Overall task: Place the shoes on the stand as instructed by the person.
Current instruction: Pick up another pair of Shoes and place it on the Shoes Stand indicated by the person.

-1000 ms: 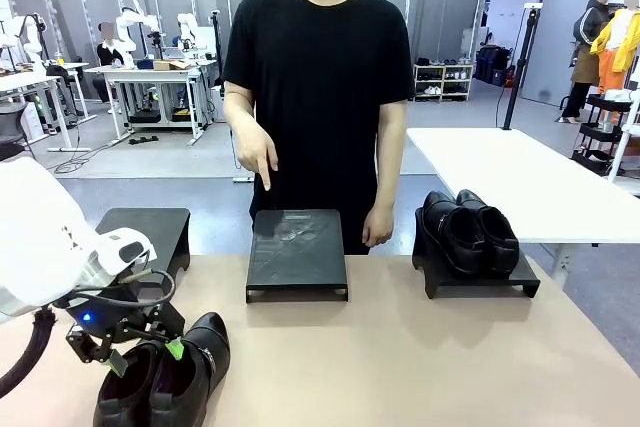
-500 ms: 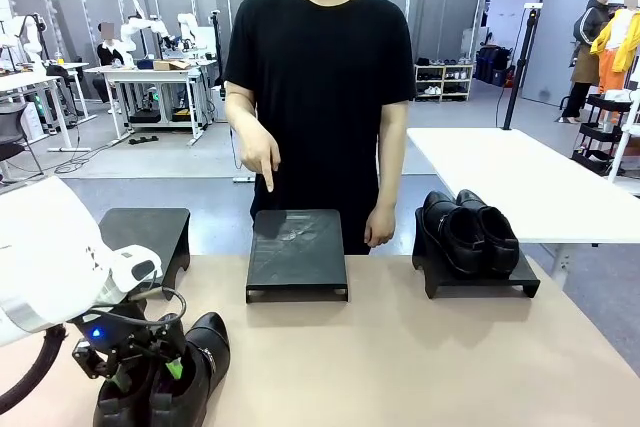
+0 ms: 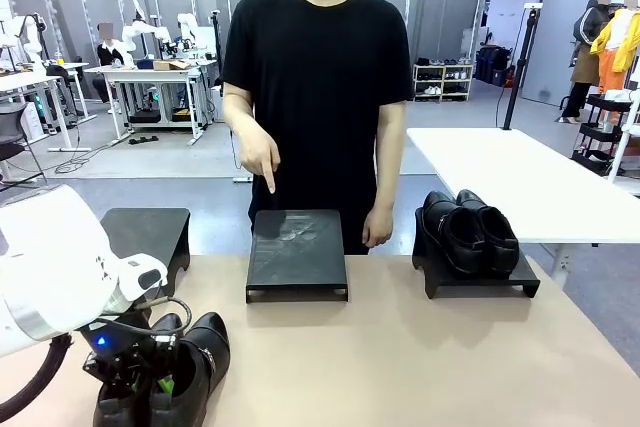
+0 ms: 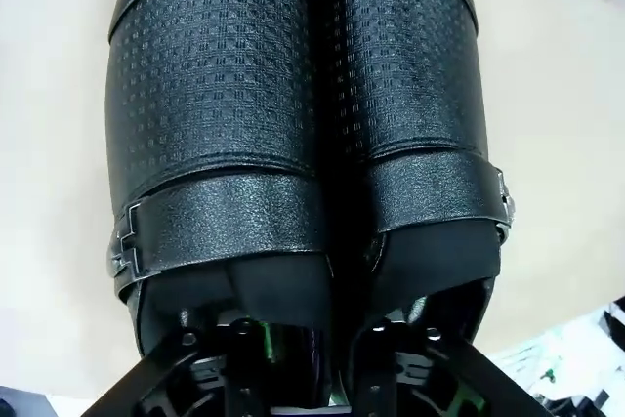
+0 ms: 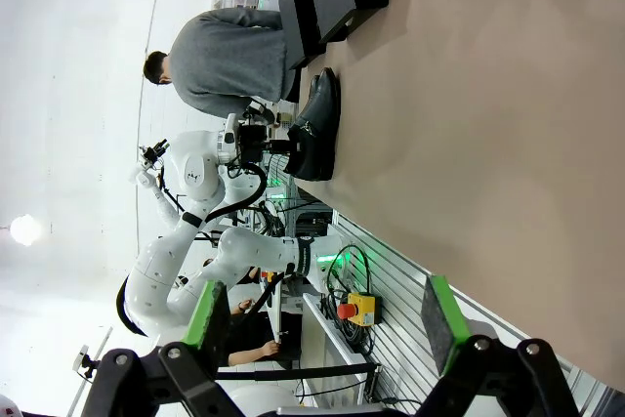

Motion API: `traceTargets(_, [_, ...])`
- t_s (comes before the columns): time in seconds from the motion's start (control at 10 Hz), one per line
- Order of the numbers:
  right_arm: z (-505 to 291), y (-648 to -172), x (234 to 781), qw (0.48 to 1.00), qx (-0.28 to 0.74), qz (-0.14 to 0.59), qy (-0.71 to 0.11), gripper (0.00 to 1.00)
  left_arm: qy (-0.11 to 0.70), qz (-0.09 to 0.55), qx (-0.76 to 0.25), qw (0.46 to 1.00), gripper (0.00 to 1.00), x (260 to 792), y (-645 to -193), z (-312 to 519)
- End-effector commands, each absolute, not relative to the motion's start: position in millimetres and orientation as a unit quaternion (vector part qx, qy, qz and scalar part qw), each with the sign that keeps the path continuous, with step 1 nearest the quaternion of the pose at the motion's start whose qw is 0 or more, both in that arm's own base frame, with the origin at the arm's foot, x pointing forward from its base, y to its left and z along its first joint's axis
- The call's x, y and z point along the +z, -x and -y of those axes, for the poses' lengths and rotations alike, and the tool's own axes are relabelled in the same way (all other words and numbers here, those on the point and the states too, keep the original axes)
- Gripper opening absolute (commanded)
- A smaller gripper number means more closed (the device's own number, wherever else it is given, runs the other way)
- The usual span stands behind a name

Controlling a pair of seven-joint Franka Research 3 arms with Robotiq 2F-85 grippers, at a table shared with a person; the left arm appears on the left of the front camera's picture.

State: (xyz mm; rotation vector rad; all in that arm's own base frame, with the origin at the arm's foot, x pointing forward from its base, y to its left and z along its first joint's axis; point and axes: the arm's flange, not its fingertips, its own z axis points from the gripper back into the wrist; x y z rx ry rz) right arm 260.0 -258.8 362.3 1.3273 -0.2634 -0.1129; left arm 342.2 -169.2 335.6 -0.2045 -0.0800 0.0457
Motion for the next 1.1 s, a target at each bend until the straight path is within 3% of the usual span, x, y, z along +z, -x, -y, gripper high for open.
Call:
traceTargets(0.0, [258.4, -257.8, 365.9, 0.780, -0.053, 0.117, -0.612, 1.00, 0.095, 0.037, 0.029, 0.994, 0.00, 326.0, -319.9, 159.7])
traceTargets(0.6, [258.4, -257.8, 365.9, 0.780, -0.053, 0.117, -0.612, 1.00, 0.100, 0.020, 0.018, 0.995, 0.00, 327.6, -316.3, 161.9])
traceTargets(0.7, [258.4, -257.8, 365.9, 0.780, -0.053, 0.117, -0.612, 1.00, 0.095, 0.044, 0.020, 0.994, 0.00, 337.2, -341.1, 170.9])
traceTargets(1.0, [258.4, -257.8, 365.9, 0.780, -0.053, 0.117, -0.612, 1.00, 0.095, 0.044, 0.020, 0.994, 0.00, 337.2, -341.1, 170.9])
